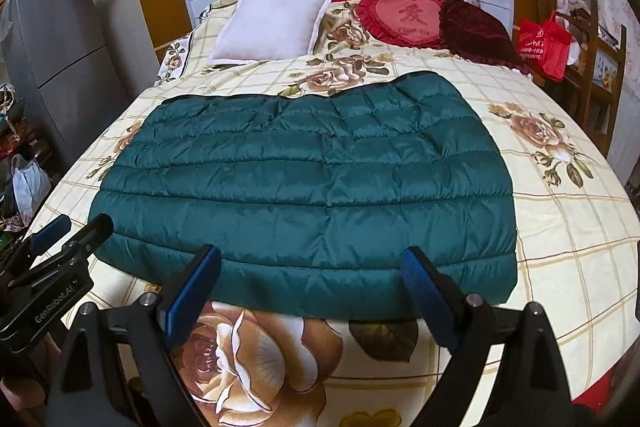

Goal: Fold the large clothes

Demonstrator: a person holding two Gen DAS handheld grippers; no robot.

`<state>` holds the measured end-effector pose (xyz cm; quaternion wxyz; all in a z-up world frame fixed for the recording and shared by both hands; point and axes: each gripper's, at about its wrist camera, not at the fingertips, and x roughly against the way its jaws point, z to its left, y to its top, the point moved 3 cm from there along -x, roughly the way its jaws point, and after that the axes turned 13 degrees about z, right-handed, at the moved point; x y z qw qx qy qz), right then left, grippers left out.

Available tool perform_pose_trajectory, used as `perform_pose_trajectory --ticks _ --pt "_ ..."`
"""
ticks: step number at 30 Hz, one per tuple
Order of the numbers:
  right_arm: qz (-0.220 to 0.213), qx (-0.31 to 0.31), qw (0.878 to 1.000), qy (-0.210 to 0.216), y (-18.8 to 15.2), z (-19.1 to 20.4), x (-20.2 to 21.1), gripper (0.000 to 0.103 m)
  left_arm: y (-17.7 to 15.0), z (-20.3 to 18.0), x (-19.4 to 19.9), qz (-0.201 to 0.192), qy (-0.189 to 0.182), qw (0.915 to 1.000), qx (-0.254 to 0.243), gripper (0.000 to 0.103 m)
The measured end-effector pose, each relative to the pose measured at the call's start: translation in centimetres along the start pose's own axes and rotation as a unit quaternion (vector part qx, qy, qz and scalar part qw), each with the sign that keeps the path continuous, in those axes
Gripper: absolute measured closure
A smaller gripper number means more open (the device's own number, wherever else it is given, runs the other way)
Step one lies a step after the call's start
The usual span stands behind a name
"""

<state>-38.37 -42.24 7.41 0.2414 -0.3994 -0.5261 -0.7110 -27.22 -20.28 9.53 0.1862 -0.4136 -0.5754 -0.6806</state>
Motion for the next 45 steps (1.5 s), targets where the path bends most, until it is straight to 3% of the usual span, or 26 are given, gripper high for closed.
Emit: perform_pose_trajectory --ticks 45 --pt "0.013 -0.006 1.0 0.006 0.7 -0.7 -1.4 0.009 0.1 -1.3 -0.9 0.011 -0.003 0.9998 -0.014 0.025"
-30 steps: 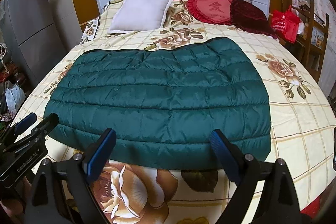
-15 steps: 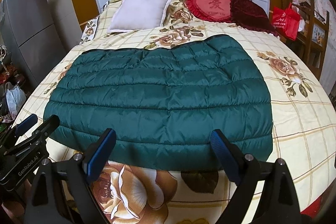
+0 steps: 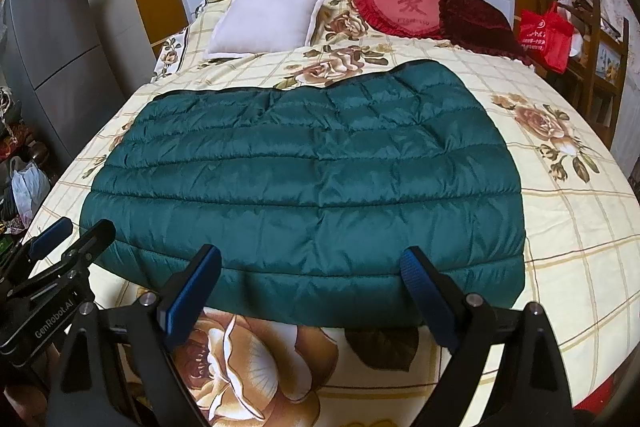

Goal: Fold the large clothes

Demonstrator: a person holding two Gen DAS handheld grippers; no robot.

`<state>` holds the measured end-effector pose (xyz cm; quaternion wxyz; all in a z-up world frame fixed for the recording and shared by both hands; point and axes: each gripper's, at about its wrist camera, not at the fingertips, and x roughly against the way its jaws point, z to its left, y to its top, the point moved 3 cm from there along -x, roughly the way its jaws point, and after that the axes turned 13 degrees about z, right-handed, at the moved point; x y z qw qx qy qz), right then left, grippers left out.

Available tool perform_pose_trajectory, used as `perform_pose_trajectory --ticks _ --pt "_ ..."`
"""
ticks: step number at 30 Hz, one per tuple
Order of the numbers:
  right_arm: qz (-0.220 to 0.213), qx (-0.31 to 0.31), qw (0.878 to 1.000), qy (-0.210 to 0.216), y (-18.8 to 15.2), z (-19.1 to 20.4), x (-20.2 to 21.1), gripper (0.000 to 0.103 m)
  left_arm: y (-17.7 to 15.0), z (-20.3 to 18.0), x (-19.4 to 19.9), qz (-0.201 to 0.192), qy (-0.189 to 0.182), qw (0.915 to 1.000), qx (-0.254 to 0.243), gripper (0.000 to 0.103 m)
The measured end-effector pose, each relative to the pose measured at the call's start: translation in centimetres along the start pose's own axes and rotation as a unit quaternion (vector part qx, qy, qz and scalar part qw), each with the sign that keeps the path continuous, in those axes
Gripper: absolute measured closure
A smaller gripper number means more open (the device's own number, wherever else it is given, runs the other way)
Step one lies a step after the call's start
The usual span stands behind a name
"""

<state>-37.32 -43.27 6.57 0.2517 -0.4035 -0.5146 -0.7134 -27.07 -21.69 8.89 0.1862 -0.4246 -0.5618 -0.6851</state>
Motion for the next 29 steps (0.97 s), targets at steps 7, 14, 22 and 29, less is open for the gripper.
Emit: perform_pose_trajectory --ticks 7,14,22,29 --pt "0.002 0.0 1.0 0.001 0.1 0.1 -0.3 0.009 0.1 -0.1 -0.1 0.0 0.0 1.0 -0.002 0.025" --pt "0.004 0.002 1.0 0.001 0.3 0.3 -0.6 0.009 0.2 -0.5 -0.4 0.002 -0.003 1.0 -0.002 0.025" --pt "0.006 0.003 1.0 0.001 0.4 0.4 -0.9 0.009 0.2 -0.6 -0.8 0.006 -0.008 1.0 0.001 0.025" --pt "0.01 0.004 1.0 0.003 0.6 0.4 -1.4 0.009 0.3 -0.5 -0.8 -0.003 -0.008 1.0 -0.003 0.025"
